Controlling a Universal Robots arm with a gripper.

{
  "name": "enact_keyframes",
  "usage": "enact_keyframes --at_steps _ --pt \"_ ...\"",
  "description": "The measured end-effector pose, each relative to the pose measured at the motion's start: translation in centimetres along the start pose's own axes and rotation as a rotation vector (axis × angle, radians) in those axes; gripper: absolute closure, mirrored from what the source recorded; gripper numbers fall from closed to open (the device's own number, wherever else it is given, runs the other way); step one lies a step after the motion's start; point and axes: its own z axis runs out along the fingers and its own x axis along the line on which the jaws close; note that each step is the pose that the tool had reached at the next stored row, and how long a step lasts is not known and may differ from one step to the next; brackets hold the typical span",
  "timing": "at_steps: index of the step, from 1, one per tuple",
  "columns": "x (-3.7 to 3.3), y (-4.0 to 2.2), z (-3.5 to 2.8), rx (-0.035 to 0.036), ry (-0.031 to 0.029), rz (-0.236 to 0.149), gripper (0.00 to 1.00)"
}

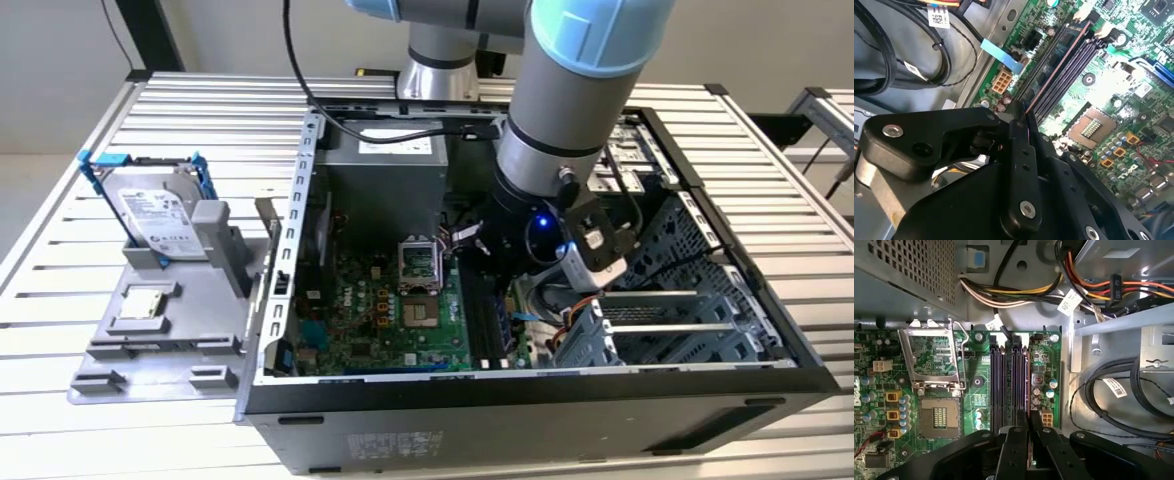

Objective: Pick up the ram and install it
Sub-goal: 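Insert the ram into the slot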

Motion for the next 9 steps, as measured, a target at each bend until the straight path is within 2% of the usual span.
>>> enact_keyframes --at_steps 9 --pt "0.01 0.17 0.11 0.0016 -0.0001 0.025 1.0"
